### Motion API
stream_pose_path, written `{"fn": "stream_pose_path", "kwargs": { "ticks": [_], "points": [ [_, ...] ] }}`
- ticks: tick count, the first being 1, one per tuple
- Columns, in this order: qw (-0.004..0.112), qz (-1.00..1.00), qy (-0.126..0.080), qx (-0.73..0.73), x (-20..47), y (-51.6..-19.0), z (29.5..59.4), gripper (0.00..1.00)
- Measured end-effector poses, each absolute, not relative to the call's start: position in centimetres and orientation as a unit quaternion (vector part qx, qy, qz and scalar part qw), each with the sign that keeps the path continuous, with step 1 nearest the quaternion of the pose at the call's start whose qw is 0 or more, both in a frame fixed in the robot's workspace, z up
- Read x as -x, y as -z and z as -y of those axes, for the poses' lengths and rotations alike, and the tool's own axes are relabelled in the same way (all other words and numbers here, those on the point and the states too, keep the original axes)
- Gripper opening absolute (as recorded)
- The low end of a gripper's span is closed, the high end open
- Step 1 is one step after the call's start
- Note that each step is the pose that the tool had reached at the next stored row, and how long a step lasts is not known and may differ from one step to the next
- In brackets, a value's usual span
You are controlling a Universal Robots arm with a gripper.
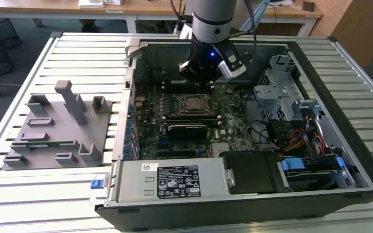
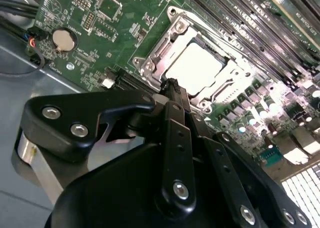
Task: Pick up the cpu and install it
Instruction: 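Install the second cpu locking lever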
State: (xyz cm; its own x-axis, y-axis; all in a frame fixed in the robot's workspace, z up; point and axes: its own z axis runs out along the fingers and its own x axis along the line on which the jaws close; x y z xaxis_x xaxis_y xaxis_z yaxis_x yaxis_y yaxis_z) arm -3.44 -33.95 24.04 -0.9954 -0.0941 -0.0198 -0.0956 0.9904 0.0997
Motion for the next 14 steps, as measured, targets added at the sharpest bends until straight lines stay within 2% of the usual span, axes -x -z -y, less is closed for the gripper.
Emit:
{"fn": "stream_pose_path", "kwargs": {
  "ticks": [14],
  "points": [
    [0.007,-0.998,-0.049,0.047,3.5,-24.0,35.1,0.11]
  ]
}}
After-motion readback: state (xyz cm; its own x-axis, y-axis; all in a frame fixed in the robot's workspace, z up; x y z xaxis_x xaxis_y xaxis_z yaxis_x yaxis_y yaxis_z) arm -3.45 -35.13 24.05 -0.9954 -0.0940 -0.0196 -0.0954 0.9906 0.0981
